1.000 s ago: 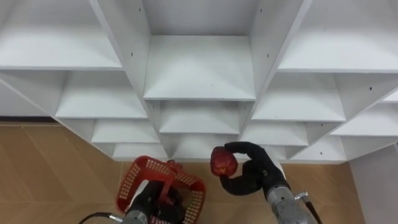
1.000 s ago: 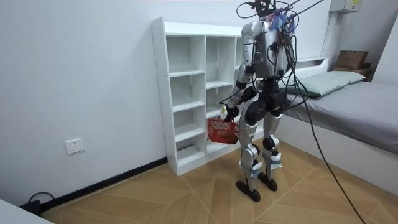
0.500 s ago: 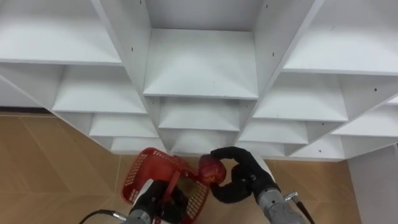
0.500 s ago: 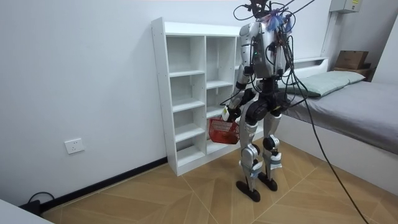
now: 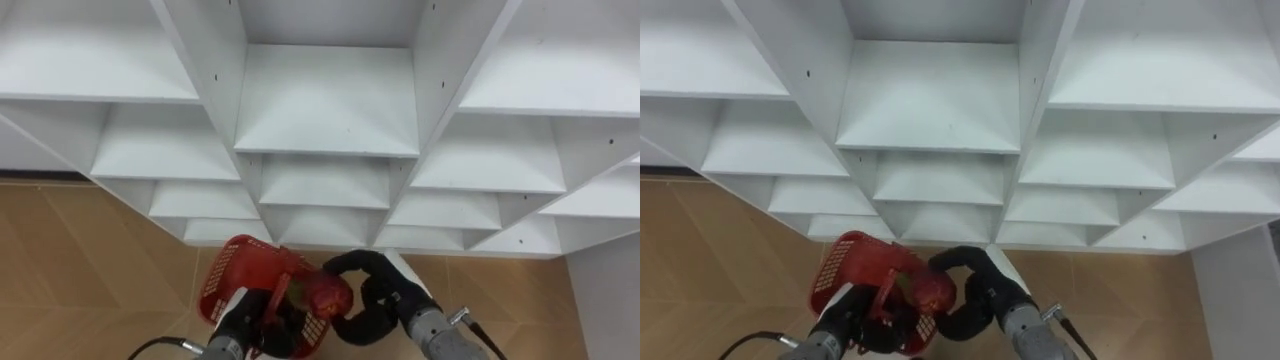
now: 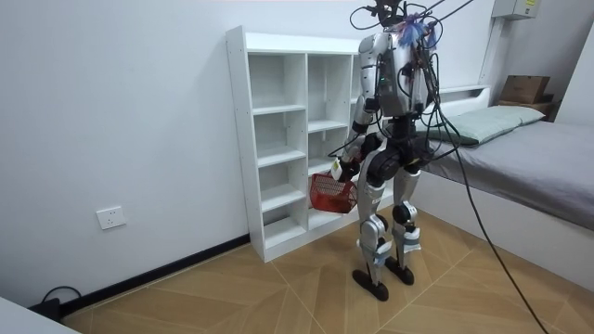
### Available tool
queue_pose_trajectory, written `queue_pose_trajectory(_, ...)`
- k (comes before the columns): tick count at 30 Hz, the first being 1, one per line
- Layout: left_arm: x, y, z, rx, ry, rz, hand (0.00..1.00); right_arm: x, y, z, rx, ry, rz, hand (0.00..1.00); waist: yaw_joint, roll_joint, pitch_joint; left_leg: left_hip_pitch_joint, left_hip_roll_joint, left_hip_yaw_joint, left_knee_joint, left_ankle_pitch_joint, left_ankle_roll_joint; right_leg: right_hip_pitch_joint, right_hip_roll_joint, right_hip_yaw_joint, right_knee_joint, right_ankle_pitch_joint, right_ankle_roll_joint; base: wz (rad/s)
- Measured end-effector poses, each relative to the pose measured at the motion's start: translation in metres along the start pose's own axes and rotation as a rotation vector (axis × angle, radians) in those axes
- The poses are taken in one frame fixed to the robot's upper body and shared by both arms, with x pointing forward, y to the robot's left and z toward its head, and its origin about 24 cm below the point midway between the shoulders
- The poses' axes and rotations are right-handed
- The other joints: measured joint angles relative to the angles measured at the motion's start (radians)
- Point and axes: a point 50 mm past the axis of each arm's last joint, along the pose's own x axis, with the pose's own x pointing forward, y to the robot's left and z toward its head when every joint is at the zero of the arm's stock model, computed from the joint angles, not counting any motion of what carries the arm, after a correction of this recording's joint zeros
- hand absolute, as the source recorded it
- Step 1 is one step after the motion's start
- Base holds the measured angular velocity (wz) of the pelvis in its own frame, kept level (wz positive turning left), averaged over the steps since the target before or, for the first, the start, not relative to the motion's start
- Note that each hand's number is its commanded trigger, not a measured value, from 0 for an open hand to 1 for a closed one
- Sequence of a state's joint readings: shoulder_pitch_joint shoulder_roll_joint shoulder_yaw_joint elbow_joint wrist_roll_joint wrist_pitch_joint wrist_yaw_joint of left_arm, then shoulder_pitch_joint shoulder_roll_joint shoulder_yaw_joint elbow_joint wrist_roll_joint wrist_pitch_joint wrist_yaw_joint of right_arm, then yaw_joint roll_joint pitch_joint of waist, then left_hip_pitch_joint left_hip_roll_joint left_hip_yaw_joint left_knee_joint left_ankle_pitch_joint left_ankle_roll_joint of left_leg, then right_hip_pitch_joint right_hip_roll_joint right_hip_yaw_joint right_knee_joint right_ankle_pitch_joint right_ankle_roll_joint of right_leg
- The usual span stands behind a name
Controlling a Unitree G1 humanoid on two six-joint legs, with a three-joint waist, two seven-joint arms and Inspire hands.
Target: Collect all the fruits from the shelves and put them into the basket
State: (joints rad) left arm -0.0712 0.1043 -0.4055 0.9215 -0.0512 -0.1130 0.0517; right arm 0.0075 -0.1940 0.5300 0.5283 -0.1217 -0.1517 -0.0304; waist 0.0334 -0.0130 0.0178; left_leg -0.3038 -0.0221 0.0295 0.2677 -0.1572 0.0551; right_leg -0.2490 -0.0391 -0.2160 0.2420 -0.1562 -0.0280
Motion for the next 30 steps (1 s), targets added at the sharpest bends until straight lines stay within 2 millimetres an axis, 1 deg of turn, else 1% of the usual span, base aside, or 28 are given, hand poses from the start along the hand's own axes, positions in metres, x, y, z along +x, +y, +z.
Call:
queue_pose_trajectory(12, 0.0013, -0.0008, 0.0053, 0.002, -0.018, -0.026, 1.00, -0.0003, 0.0033, -0.0018, -0.004, 0.016, 0.078, 1.00, 0.000, 0.000, -0.0001, -0.001, 0.000, 0.002, 0.001, 0.000, 0.000, -0.001, 0.000, 0.002, 0.001, 0.000, 0.000, 0.00)
queue_pose_trajectory(13, 0.0013, -0.0009, 0.0060, 0.002, -0.021, -0.026, 1.00, -0.0004, 0.0032, -0.0026, -0.007, 0.023, 0.080, 0.99, 0.000, 0.000, -0.0001, -0.001, 0.000, 0.002, 0.001, 0.000, 0.000, -0.001, 0.000, 0.002, 0.001, 0.000, 0.000, 0.00)
queue_pose_trajectory(14, 0.0014, -0.0012, 0.0073, 0.001, -0.027, -0.027, 1.00, -0.0005, 0.0040, -0.0027, -0.006, 0.025, 0.087, 0.91, 0.000, 0.000, -0.0001, -0.002, 0.000, 0.002, 0.001, 0.000, 0.000, -0.002, 0.000, 0.002, 0.001, 0.000, 0.000, 0.00)
queue_pose_trajectory(15, 0.0015, -0.0013, 0.0077, 0.001, -0.029, -0.027, 1.00, -0.0006, 0.0040, -0.0028, -0.006, 0.025, 0.089, 0.90, 0.000, 0.000, -0.0001, -0.002, 0.000, 0.002, 0.001, 0.000, 0.000, -0.002, 0.000, 0.002, 0.001, 0.000, 0.000, 0.00)
queue_pose_trajectory(16, 0.0015, -0.0013, 0.0079, 0.001, -0.029, -0.027, 1.00, -0.0006, 0.0039, -0.0028, -0.006, 0.025, 0.088, 0.86, 0.000, 0.000, -0.0001, -0.002, 0.000, 0.002, 0.001, 0.000, 0.000, -0.002, 0.000, 0.003, 0.002, 0.000, 0.000, 0.00)
queue_pose_trajectory(18, 0.0015, -0.0014, 0.0085, 0.000, -0.032, -0.027, 1.00, -0.0006, 0.0039, -0.0028, -0.006, 0.025, 0.090, 0.64, 0.000, 0.000, -0.0001, -0.002, 0.001, 0.004, 0.001, 0.000, 0.000, -0.003, 0.000, 0.004, 0.002, 0.000, 0.000, 0.00)
queue_pose_trajectory(19, 0.0015, -0.0014, 0.0087, 0.000, -0.033, -0.027, 1.00, -0.0006, 0.0041, -0.0028, -0.006, 0.025, 0.093, 0.56, 0.000, 0.000, -0.0001, -0.003, 0.001, 0.004, 0.001, 0.000, 0.000, -0.004, 0.000, 0.004, 0.002, 0.000, 0.000, 0.00)
queue_pose_trajectory(20, 0.0016, -0.0014, 0.0088, 0.000, -0.033, -0.027, 1.00, -0.0006, 0.0041, -0.0028, -0.006, 0.025, 0.095, 0.30, 0.000, 0.000, -0.0001, -0.003, 0.001, 0.004, 0.001, 0.000, 0.000, -0.005, 0.000, 0.004, 0.002, 0.000, 0.000, 0.00)
queue_pose_trajectory(21, 0.0016, -0.0014, 0.0093, 0.000, -0.035, -0.028, 1.00, -0.0005, 0.0040, -0.0027, -0.006, 0.024, 0.095, 0.00, 0.000, 0.000, -0.0001, -0.005, 0.001, 0.004, 0.001, 0.000, 0.000, -0.006, 0.000, 0.004, 0.003, 0.000, 0.000, 0.00)
queue_pose_trajectory(30, 0.0013, -0.0001, 0.0085, 0.004, -0.033, -0.041, 1.00, -0.0008, 0.0032, -0.0047, -0.011, 0.041, 0.106, 0.00, 0.000, 0.000, -0.0001, -0.008, 0.002, 0.007, 0.005, 0.000, 0.000, -0.012, -0.001, 0.003, 0.013, 0.000, 0.000, 0.00)
